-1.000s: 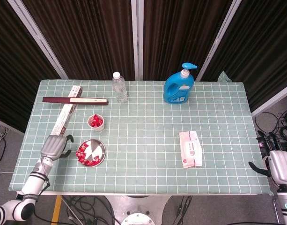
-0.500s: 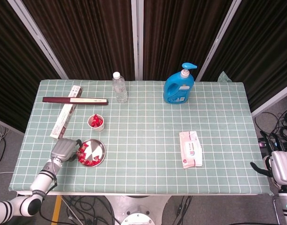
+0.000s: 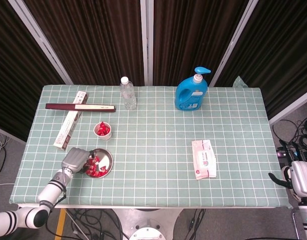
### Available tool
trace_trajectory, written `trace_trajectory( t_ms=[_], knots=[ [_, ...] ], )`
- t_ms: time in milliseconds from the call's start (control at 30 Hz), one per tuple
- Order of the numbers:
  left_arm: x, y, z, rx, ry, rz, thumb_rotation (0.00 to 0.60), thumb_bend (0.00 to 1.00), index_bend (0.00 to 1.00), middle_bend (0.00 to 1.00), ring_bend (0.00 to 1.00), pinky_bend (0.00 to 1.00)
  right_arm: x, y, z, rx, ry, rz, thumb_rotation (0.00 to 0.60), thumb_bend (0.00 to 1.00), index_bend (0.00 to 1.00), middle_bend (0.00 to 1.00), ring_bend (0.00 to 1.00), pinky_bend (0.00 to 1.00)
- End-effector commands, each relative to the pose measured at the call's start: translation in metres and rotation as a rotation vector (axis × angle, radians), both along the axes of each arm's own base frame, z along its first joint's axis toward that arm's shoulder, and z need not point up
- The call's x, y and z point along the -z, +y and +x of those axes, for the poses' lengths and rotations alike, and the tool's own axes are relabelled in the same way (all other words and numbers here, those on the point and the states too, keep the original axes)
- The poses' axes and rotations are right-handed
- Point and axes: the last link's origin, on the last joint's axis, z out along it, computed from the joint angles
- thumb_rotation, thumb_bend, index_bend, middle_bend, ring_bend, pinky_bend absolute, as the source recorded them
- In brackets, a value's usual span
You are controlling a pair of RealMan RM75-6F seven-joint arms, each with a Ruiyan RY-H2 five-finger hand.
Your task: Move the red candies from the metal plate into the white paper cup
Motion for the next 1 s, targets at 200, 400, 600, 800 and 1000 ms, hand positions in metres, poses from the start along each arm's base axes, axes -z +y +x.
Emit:
trace_trajectory(
  t_ms=[200,400,600,800,1000],
  knots=[
    [0.002,0.001,0.009,0.015,-0.023,-0.015,0.6,0.35,0.41,0.87,0.93,1.0,0.0,0.0,0.0,0.003,0.001,0.002,0.6,0.08,0.02,0.24,0.05,0.44],
    [0.01,0.005,0.012,0.041,-0.014,0.024,0.6,0.33,0.41,0.87,0.93,1.0,0.0,0.0,-0.001,0.005,0.001,0.001,0.6,0.08,0.02,0.24,0.05,0.44],
    [0.02,0.004,0.011,0.055,0.006,0.032,0.6,0.33,0.45,0.88,0.93,1.0,-0.001,0.001,-0.002,0.009,0.0,-0.001,0.6,0.08,0.02,0.24,0.05,0.44],
    [0.026,0.007,0.007,0.045,-0.011,0.056,0.6,0.33,0.5,0.89,0.93,1.0,-0.001,0.001,-0.003,0.012,0.0,-0.001,0.6,0.08,0.02,0.24,0.05,0.44],
    [0.029,0.009,0.004,0.054,-0.007,0.075,0.6,0.33,0.52,0.89,0.93,1.0,-0.001,0.0,-0.003,0.012,-0.001,0.0,0.6,0.08,0.02,0.24,0.05,0.44]
  ],
)
